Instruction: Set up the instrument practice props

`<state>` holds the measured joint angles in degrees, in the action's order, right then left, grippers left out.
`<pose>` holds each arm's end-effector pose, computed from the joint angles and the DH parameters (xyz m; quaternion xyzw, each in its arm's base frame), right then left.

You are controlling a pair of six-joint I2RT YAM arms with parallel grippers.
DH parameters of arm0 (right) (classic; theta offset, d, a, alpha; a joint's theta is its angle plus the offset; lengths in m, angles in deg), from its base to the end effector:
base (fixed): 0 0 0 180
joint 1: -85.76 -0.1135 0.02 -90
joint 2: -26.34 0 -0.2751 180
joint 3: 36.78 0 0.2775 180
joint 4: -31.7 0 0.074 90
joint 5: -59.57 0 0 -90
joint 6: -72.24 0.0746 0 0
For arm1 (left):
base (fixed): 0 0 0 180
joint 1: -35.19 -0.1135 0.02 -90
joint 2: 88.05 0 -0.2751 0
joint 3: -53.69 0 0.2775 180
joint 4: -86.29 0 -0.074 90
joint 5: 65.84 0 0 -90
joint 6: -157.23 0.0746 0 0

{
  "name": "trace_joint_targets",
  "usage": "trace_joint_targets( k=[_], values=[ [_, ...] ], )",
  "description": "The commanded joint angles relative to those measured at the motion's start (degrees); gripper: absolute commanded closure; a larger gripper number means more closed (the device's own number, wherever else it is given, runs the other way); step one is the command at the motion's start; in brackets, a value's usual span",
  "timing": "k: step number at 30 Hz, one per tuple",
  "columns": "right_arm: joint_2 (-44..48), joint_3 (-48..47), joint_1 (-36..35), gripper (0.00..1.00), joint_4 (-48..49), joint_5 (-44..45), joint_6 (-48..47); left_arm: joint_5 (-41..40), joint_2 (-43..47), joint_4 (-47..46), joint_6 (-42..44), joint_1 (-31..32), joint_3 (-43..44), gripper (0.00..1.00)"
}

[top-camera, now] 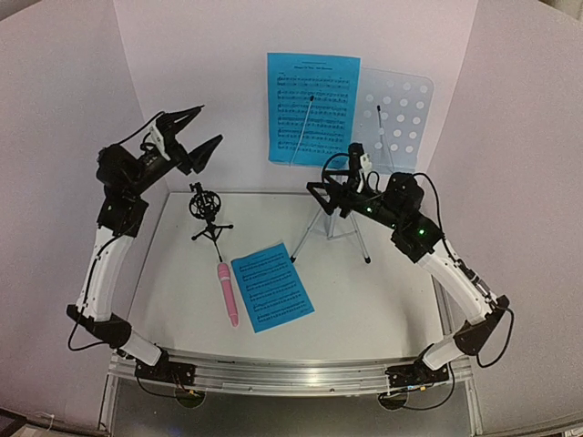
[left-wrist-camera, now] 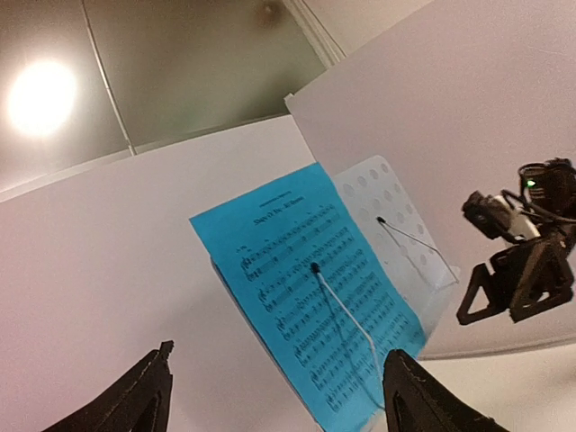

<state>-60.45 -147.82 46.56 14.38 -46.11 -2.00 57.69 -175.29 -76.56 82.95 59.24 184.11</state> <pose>0.2991 0.2699 0.5197 -0.2334 0.6224 0.4224 0.6161 0.2859 -0.1727 0.6379 0.4026 0.3937 -0.2114 0.7989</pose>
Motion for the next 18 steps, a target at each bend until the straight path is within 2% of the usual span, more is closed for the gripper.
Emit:
trace_joint_targets(
  k=[1, 4, 9, 13, 18],
  values=[
    [2.9, 7.6, -0.2, 0.18, -8.9, -13.1, 3.8, 2.1, 11.2, 14.7, 8.2, 0.2, -12.8, 0.19],
    [2.9, 13.0, -0.2, 0.18, -10.2, -16.7, 6.8, 4.2, 19.7, 20.8, 13.1, 0.2, -25.5, 0.21],
    [1.6, 23.2, -0.2, 0.20, -10.3, -12.0, 12.8, 5.1, 32.4, 25.1, 22.7, 0.6, -47.4, 0.23],
    [-5.2, 26.9, -0.3, 0.21, -10.4, -5.7, 19.6, 3.8, 37.7, 27.3, 25.0, 0.9, -59.1, 0.24],
    [-18.0, 23.0, -0.3, 0.21, -10.4, -0.6, 22.3, 1.3, 41.0, 26.8, 21.7, 1.4, -68.2, 0.22]
  ],
)
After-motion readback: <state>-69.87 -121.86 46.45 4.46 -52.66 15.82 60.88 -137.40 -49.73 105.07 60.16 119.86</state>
